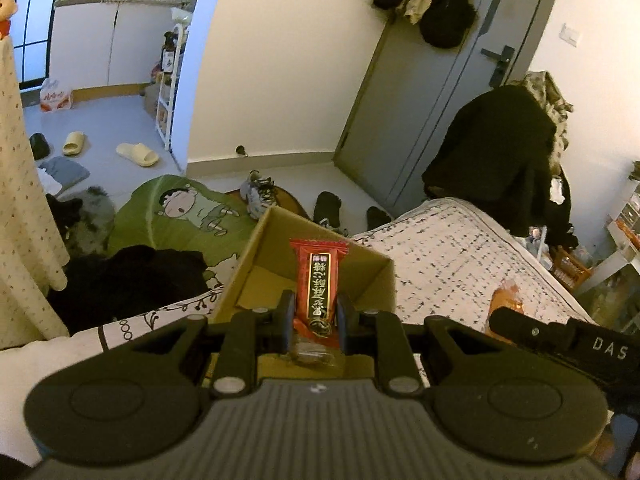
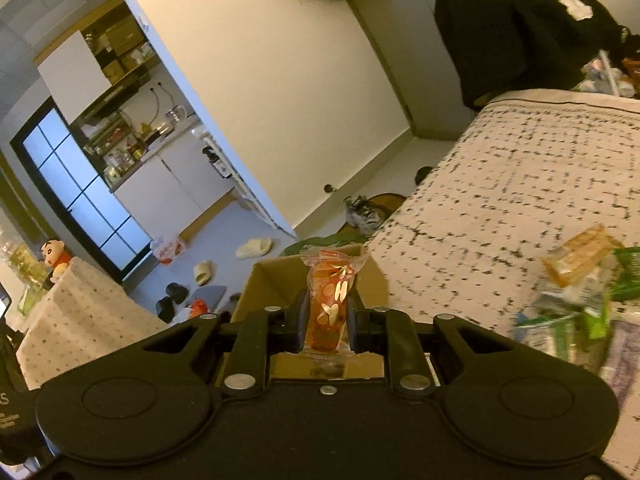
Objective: Organize snacks
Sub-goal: 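Carry both snacks into the cardboard box and open both tools, then move both tools back from the box to the snack pile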
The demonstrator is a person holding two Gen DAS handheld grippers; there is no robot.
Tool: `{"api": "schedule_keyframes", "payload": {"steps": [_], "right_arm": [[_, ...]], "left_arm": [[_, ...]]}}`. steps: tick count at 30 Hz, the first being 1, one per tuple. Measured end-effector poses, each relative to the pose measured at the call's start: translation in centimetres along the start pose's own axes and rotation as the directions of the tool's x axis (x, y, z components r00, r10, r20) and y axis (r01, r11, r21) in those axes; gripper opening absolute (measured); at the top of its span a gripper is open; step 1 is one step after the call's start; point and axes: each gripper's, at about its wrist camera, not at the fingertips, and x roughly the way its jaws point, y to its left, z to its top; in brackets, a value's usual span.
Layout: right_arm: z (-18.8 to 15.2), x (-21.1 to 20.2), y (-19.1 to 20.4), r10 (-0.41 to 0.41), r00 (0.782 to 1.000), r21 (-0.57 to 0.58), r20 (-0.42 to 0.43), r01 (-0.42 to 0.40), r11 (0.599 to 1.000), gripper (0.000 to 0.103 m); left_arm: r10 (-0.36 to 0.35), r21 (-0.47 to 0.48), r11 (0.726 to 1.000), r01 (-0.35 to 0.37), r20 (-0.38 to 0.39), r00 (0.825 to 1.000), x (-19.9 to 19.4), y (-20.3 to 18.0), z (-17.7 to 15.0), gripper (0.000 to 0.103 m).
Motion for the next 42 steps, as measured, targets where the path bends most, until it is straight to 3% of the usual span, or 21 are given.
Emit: {"api": "schedule_keyframes", "payload": {"steps": [12,17,20,23,25,28,31,35,42], "right_arm": [[-0.2,4.2,2.1,0.032,0.997,-0.038,-0.064,-0.035,0.999,0.020],[-0.8,4.9,2.7,0.031,0.996,-0.045,-0.083,-0.035,0.998,0.020],[-0.8,4.5,2.9,0.033,0.996,-0.055,-0.080,-0.037,0.998,0.027],[-0.8,3.8,2.4,0.056,0.996,-0.016,-0.064,-0.057,0.998,0.045],[-0.8,3.4,2.4,0.036,0.998,-0.022,-0.060,-0.037,0.999,0.045],[-0.9,2.5,2.1,0.016,0.998,-0.021,-0.063,-0.017,1.000,0.046],[-1.0,1.0,1.8,-0.026,0.998,-0.038,-0.057,0.024,0.999,0.061],[-0.8,-1.4,1.8,-0.109,0.994,-0.091,-0.014,0.107,0.990,0.079],[0.2,-5.3,-0.1,-0.142,0.989,-0.080,0.048,0.146,0.986,0.090]], "left_arm": [[0.081,-0.065,0.994,-0.084,-0.057,0.995,2.7,2.2,0.2,0.023],[0.105,-0.057,0.993,-0.108,-0.051,0.993,2.2,2.4,0.4,0.032],[0.115,-0.052,0.992,-0.118,-0.057,0.992,2.1,2.5,0.5,0.044],[0.128,-0.066,0.989,-0.131,-0.058,0.990,1.8,2.8,0.4,0.048],[0.132,-0.065,0.989,-0.136,-0.064,0.989,1.7,2.6,0.5,0.053],[0.134,-0.056,0.989,-0.138,-0.057,0.989,1.4,2.4,0.3,0.069],[0.146,-0.052,0.988,-0.149,-0.049,0.988,1.0,2.0,0.0,0.083],[0.145,-0.045,0.988,-0.148,-0.073,0.987,0.7,1.5,-0.2,0.085],[0.096,-0.055,0.993,-0.100,-0.067,0.993,-0.8,0.7,-0.3,0.087]]}}
